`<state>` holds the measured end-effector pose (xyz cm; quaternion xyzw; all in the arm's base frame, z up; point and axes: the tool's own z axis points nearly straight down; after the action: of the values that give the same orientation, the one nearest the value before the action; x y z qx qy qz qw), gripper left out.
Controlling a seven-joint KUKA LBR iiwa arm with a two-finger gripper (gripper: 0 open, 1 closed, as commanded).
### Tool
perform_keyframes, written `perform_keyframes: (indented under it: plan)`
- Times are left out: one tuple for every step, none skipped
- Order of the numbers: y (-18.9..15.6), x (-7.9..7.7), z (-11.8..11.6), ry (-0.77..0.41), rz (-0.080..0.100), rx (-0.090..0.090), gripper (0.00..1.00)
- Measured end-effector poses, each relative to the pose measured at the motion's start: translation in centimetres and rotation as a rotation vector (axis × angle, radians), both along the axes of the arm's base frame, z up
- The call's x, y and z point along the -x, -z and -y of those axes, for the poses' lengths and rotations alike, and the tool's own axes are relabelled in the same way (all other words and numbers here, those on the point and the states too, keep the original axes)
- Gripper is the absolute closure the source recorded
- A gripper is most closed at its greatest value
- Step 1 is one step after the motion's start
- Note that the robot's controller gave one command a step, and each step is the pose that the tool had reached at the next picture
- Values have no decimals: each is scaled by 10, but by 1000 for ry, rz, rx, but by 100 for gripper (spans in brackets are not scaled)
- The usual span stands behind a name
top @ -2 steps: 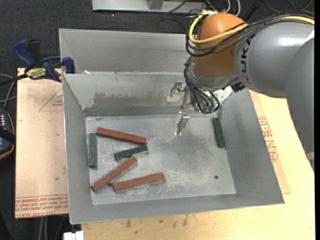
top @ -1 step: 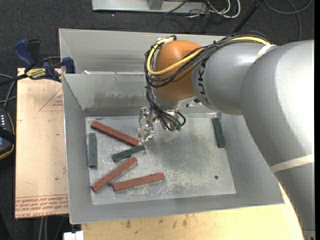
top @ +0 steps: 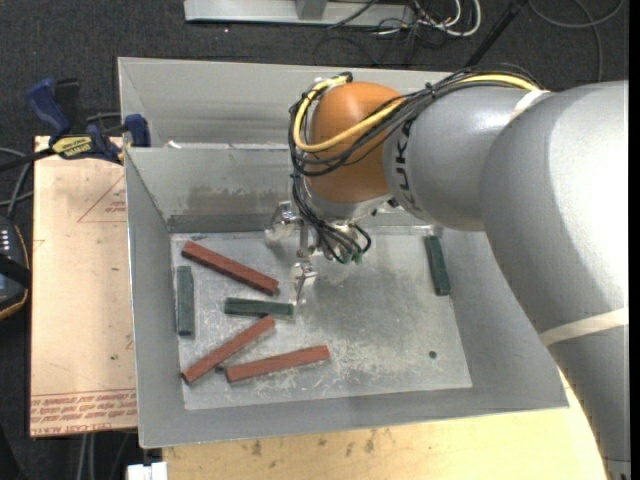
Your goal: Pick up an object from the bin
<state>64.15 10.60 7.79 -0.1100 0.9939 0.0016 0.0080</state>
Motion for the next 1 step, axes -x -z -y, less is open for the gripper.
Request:
perform_keyframes:
  plan:
    - [0,0,0,0,0,0,0]
